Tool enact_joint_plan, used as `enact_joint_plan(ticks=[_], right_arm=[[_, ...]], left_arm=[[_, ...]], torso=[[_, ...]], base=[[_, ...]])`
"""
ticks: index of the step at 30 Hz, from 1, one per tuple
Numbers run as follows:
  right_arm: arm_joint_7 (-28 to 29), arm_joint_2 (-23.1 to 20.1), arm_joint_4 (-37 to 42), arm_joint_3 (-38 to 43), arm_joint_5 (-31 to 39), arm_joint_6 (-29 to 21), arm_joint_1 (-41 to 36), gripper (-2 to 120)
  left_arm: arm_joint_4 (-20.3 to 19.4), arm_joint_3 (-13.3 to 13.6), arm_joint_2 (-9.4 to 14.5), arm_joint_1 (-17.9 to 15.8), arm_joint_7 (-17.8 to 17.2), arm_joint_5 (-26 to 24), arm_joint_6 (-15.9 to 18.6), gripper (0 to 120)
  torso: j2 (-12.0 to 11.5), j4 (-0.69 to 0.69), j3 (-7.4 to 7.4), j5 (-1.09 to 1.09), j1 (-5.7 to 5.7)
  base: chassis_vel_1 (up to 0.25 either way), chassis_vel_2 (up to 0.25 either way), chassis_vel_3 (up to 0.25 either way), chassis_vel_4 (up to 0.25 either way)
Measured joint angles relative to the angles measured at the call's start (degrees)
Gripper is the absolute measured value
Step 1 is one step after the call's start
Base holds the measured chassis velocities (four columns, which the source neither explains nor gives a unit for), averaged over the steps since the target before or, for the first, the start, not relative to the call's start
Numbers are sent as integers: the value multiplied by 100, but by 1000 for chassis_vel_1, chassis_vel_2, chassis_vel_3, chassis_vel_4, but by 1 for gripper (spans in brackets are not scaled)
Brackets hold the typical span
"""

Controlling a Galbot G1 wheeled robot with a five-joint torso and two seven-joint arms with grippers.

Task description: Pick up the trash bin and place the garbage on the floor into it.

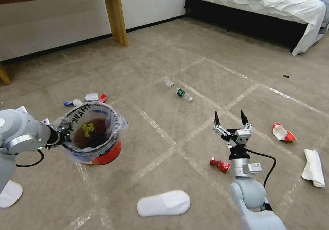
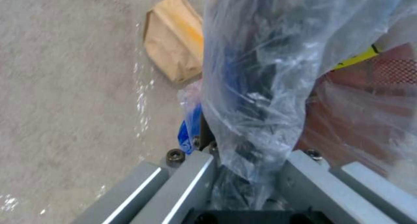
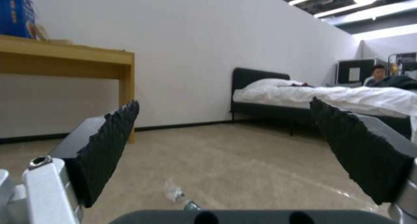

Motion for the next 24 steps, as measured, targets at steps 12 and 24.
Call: enact_joint_plan(ticks=[12,24], right_arm=[[-342,-562,-94,-156,46,179,147,100],[-811,-2468,-154,-618,614,179,375,100]], left_arm=[[-29,7,-36,26,6,33,-2,0],[-140,-1,-27,101,5,26,-11,0]], torso=[[0,1,-1,1,-1],[0,0,-1,0,-1]], base=[[-44,42,38,-43],[0,0,0,0]])
